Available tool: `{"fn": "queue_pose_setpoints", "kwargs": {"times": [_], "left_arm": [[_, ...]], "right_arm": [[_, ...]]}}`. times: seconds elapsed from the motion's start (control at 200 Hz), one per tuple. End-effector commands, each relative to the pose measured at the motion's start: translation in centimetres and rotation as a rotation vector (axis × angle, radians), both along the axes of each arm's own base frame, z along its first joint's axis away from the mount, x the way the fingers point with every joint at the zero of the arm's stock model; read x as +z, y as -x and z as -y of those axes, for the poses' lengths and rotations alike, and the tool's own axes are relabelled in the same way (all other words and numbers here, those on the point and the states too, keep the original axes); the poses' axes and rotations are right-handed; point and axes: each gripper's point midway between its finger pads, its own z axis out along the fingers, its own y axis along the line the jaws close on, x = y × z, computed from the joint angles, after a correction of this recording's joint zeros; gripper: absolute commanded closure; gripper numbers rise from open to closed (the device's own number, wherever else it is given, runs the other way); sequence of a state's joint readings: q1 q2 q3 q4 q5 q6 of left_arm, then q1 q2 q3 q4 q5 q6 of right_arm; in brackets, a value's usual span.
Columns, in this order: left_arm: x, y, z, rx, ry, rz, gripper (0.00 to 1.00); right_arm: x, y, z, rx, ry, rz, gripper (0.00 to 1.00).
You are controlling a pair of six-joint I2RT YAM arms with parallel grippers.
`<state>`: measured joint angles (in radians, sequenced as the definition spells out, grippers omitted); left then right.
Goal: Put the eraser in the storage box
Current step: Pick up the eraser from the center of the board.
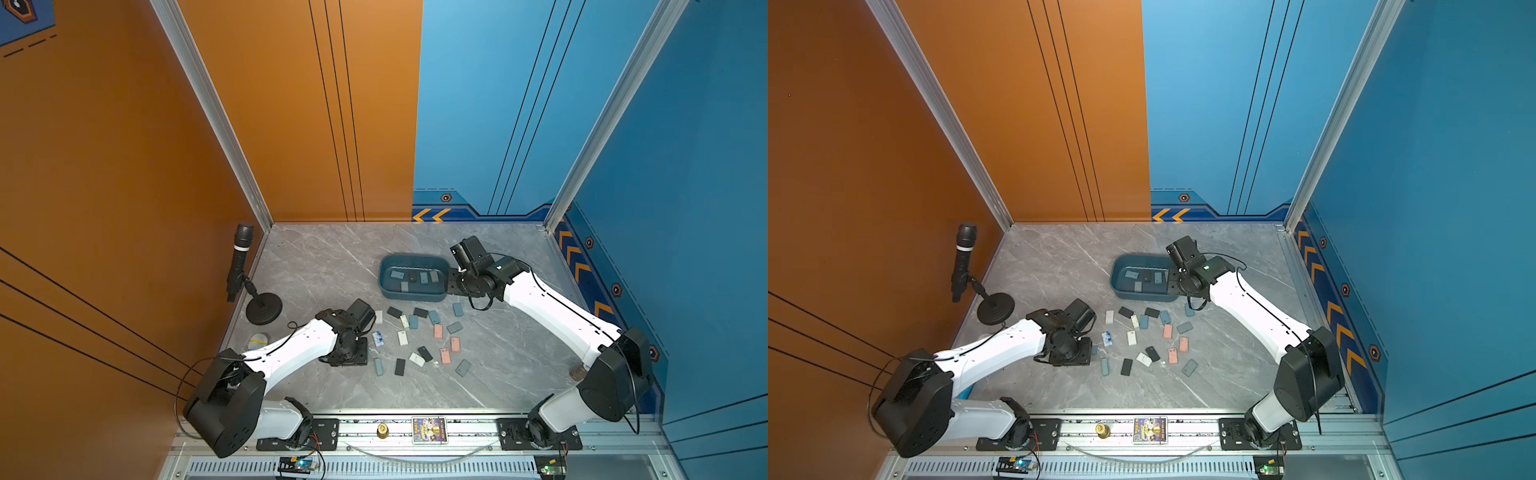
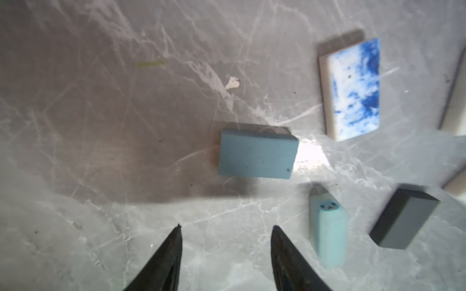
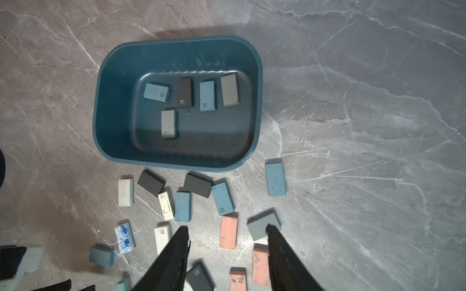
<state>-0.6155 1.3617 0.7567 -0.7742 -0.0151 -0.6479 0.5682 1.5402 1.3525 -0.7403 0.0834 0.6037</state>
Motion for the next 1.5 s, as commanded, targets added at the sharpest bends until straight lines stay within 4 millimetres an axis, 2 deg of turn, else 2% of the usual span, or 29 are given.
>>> {"fn": "queue_pose_setpoints", "kwargs": {"times": [0.0,0.501,1.041,1.312,1.497], "left_arm": [[0.2,-0.4,-0.6,-0.034,-0.066,-0.001,0.42],[-1.1,-2.2,-0.2,-0.083,-0.141,-0.042,0.39],[-0.7,-5.4,-1.2,-0.043,-0.157,-0.009,0.39],[-1.6,-4.6,-1.1,-0.024,-0.12,-0.038,0.52],[-2.2,-3.6,-0.6,0.0,-0.068,-0.062,0.55]], "right_arm": [[0.4,0.0,0.7,-0.034,-0.008,0.019,0.48],[0.0,0.1,1.0,-0.041,-0.013,0.01,0.48],[0.0,0.1,1.6,-0.059,-0.015,0.013,0.48],[-0.1,0.1,1.6,-0.063,-0.023,0.012,0.48],[0.0,0.1,1.6,-0.064,-0.026,0.012,0.48]]}}
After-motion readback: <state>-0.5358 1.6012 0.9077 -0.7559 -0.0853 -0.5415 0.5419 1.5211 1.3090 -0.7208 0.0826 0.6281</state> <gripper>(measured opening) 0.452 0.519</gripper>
